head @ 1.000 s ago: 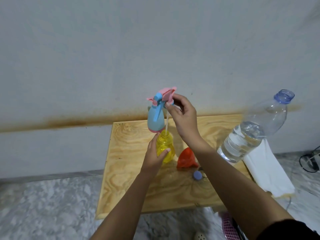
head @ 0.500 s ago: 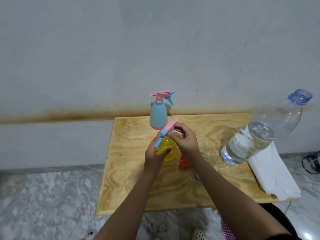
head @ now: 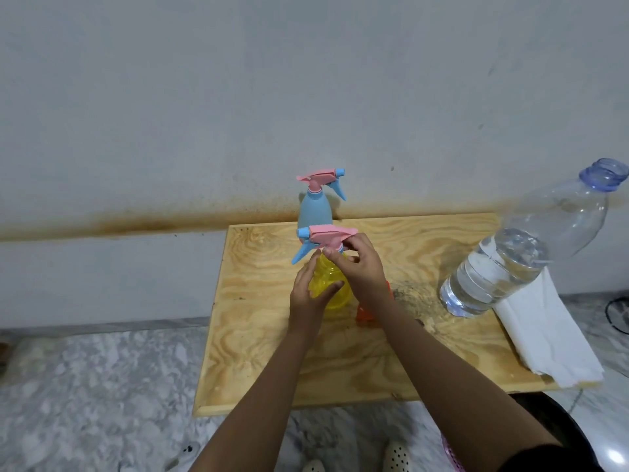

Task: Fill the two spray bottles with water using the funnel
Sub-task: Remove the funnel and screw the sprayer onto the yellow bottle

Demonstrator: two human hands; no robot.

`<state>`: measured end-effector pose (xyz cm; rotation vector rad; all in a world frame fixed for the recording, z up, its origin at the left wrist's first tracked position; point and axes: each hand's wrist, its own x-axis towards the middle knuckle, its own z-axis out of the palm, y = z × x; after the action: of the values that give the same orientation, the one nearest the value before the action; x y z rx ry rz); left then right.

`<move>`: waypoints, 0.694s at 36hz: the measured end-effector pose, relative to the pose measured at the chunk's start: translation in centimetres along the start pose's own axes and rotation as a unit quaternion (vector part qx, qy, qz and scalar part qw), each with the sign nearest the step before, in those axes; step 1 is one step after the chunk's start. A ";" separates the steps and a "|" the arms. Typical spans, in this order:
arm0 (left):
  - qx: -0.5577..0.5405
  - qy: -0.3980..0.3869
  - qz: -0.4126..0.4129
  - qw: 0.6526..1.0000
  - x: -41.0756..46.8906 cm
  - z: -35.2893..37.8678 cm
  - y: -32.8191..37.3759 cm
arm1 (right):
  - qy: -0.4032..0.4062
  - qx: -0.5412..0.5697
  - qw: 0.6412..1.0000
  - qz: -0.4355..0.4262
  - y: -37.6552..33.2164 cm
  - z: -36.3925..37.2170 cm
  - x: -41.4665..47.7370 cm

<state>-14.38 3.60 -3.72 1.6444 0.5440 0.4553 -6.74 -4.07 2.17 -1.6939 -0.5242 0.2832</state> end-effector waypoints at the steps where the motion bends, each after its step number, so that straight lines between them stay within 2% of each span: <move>1: -0.001 -0.002 0.001 1.000 0.0 -0.1 -0.1 | -0.013 -0.004 1.000 -0.004 -0.2 -0.2 0.1; 6: -0.010 -0.008 -0.010 1.000 0.1 -0.1 -0.8 | -0.038 -0.007 0.999 -0.011 -0.3 -0.9 0.2; 17: 0.003 0.000 -0.022 1.000 -0.2 0.2 -0.8 | 0.080 0.034 0.996 -0.003 0.5 0.8 -0.6; 25: 0.041 0.001 0.029 0.999 -0.1 0.1 -0.5 | 0.012 0.053 0.999 0.003 0.9 0.0 -1.4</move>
<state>-14.46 3.54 -4.25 1.7424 0.5238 0.4821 -7.78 -4.83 1.14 -1.5954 -0.4784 0.2897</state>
